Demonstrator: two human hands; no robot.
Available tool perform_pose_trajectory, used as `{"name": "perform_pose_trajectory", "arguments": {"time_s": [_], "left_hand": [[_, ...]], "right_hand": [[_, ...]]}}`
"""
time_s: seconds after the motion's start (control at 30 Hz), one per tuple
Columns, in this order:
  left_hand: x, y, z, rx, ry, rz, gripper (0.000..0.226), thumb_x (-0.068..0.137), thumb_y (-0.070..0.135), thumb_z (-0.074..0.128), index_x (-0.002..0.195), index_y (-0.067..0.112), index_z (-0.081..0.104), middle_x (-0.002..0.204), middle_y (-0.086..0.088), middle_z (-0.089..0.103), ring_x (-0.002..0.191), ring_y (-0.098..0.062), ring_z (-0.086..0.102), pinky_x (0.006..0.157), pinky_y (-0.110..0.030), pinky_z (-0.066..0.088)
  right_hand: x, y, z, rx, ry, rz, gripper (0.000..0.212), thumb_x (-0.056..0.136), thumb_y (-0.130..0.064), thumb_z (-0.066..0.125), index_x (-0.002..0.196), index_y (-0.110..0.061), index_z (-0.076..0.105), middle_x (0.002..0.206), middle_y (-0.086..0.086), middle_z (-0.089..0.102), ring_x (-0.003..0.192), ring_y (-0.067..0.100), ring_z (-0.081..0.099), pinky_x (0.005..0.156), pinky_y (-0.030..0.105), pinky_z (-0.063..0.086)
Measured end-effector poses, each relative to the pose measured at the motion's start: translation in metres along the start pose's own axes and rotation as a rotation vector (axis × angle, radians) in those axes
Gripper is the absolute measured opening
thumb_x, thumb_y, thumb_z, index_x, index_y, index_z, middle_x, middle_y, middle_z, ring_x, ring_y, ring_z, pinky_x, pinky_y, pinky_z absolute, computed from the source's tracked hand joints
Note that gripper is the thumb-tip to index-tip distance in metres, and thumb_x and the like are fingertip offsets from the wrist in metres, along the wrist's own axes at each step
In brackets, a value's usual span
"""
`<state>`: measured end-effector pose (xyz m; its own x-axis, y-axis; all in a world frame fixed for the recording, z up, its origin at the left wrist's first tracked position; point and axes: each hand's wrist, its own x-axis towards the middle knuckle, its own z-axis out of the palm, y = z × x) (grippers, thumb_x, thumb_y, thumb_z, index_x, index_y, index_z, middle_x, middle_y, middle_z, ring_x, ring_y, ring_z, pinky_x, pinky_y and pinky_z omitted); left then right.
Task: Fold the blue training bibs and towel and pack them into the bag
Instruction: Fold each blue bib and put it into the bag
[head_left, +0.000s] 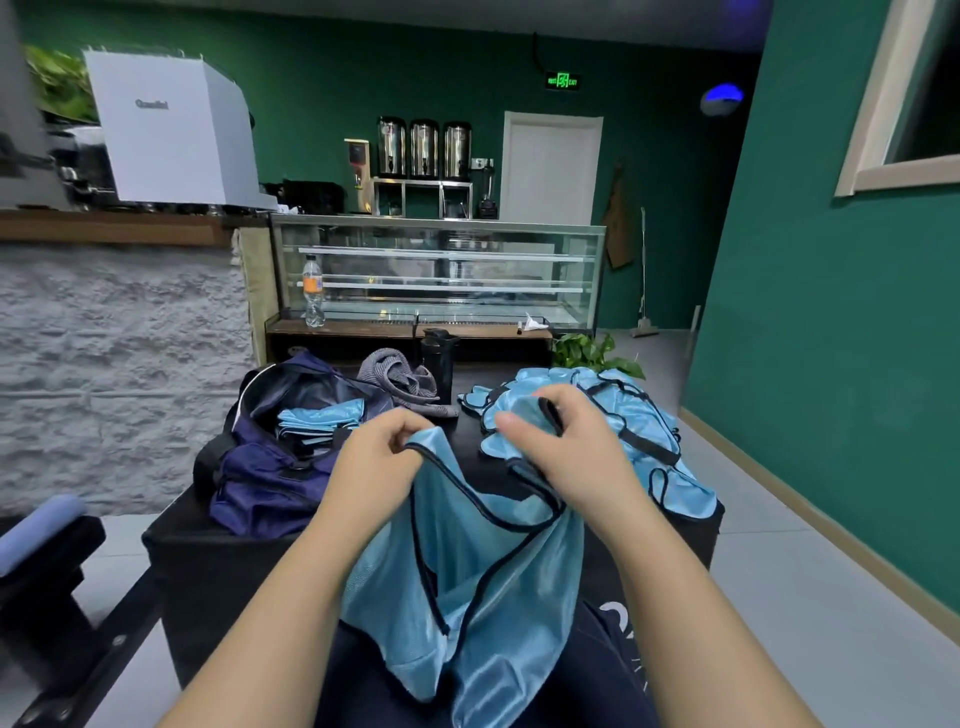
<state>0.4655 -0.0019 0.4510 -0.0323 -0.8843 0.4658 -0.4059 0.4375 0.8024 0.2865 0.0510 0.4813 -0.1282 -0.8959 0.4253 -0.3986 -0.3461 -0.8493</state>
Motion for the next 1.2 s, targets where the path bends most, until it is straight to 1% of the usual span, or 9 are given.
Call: {"name": "perform_pose_trajectory", "arguments": {"time_s": [0.1, 0.17, 0.23, 0.4, 0.6, 0.7, 0.83, 0.97, 1.2], "left_hand": [[-0.006, 0.034, -0.003, -0.124, -0.002, 0.077, 0.033, 0.076, -0.013, 0.054, 0.077, 0.017, 0.067, 0.076, -0.003, 0.069, 0.07, -0.012, 0.059, 0.068, -0.027, 0.048], [-0.01, 0.048, -0.006, -0.133, 0.007, 0.14, 0.034, 0.075, -0.012, 0.054, 0.077, 0.019, 0.065, 0.073, 0.004, 0.068, 0.067, -0.006, 0.057, 0.065, -0.019, 0.046], [-0.013, 0.053, -0.008, -0.057, 0.032, 0.214, 0.033, 0.076, -0.008, 0.055, 0.079, 0.023, 0.065, 0.074, 0.009, 0.067, 0.068, -0.004, 0.058, 0.065, -0.018, 0.045], [-0.006, 0.026, -0.011, 0.197, 0.134, 0.281, 0.02, 0.086, 0.003, 0.056, 0.089, 0.02, 0.063, 0.088, 0.003, 0.061, 0.074, -0.005, 0.05, 0.07, -0.016, 0.037], [0.003, -0.004, -0.015, 0.235, 0.17, 0.112, 0.021, 0.086, 0.001, 0.056, 0.078, 0.021, 0.055, 0.086, -0.001, 0.058, 0.071, -0.006, 0.05, 0.068, -0.021, 0.03], [-0.002, -0.026, -0.001, 0.007, -0.046, -0.174, 0.017, 0.086, 0.028, 0.069, 0.095, 0.021, 0.057, 0.099, -0.001, 0.063, 0.087, -0.013, 0.057, 0.082, -0.025, 0.039], [-0.03, -0.052, 0.034, -0.035, -0.601, -0.412, 0.077, 0.05, 0.089, 0.058, 0.095, 0.027, 0.063, 0.094, 0.009, 0.061, 0.086, -0.007, 0.056, 0.073, -0.024, 0.039], [-0.038, -0.048, 0.048, -0.171, -0.705, -0.39, 0.03, 0.083, 0.054, 0.063, 0.07, 0.028, 0.061, 0.087, 0.008, 0.064, 0.087, -0.006, 0.059, 0.071, -0.023, 0.038], [-0.023, -0.014, 0.029, -0.466, -0.481, -0.264, 0.011, 0.094, 0.02, 0.056, 0.091, 0.011, 0.063, 0.086, 0.002, 0.068, 0.082, -0.009, 0.061, 0.074, -0.019, 0.05]], "right_hand": [[-0.003, -0.001, 0.016, -0.193, -0.187, -0.03, 0.03, 0.077, -0.036, 0.077, 0.101, -0.029, 0.062, 0.087, -0.02, 0.059, 0.081, -0.009, 0.054, 0.074, 0.008, 0.042], [-0.007, -0.003, 0.025, -0.332, -0.19, -0.095, 0.014, 0.082, -0.027, 0.071, 0.073, -0.03, 0.059, 0.068, -0.016, 0.058, 0.068, 0.001, 0.053, 0.067, 0.024, 0.045], [-0.007, -0.003, 0.024, -0.311, -0.084, -0.117, 0.031, 0.085, -0.017, 0.062, 0.058, -0.025, 0.049, 0.055, -0.013, 0.053, 0.057, 0.003, 0.045, 0.056, 0.023, 0.036], [-0.002, -0.011, 0.002, -0.133, 0.132, -0.101, 0.015, 0.089, -0.012, 0.056, 0.074, -0.014, 0.057, 0.064, -0.005, 0.052, 0.058, 0.002, 0.045, 0.053, 0.014, 0.033], [0.001, -0.008, -0.022, 0.114, 0.326, 0.014, 0.013, 0.092, -0.013, 0.051, 0.083, -0.01, 0.06, 0.073, 0.003, 0.06, 0.059, 0.01, 0.048, 0.054, 0.023, 0.038], [0.0, -0.01, -0.029, 0.15, 0.335, 0.02, 0.018, 0.092, -0.012, 0.049, 0.079, -0.017, 0.06, 0.068, -0.006, 0.06, 0.058, 0.009, 0.051, 0.057, 0.027, 0.04], [-0.001, -0.013, -0.031, 0.18, 0.322, 0.024, 0.019, 0.094, -0.016, 0.051, 0.081, -0.023, 0.062, 0.065, -0.012, 0.064, 0.057, 0.002, 0.057, 0.055, 0.022, 0.045], [-0.001, -0.01, -0.032, 0.207, 0.322, 0.025, 0.018, 0.094, -0.018, 0.054, 0.081, -0.027, 0.063, 0.071, -0.012, 0.067, 0.062, 0.003, 0.061, 0.062, 0.026, 0.049], [-0.001, -0.01, -0.034, 0.202, 0.317, 0.033, 0.018, 0.094, -0.014, 0.051, 0.083, -0.022, 0.062, 0.065, -0.015, 0.065, 0.056, 0.0, 0.058, 0.052, 0.016, 0.046]]}}
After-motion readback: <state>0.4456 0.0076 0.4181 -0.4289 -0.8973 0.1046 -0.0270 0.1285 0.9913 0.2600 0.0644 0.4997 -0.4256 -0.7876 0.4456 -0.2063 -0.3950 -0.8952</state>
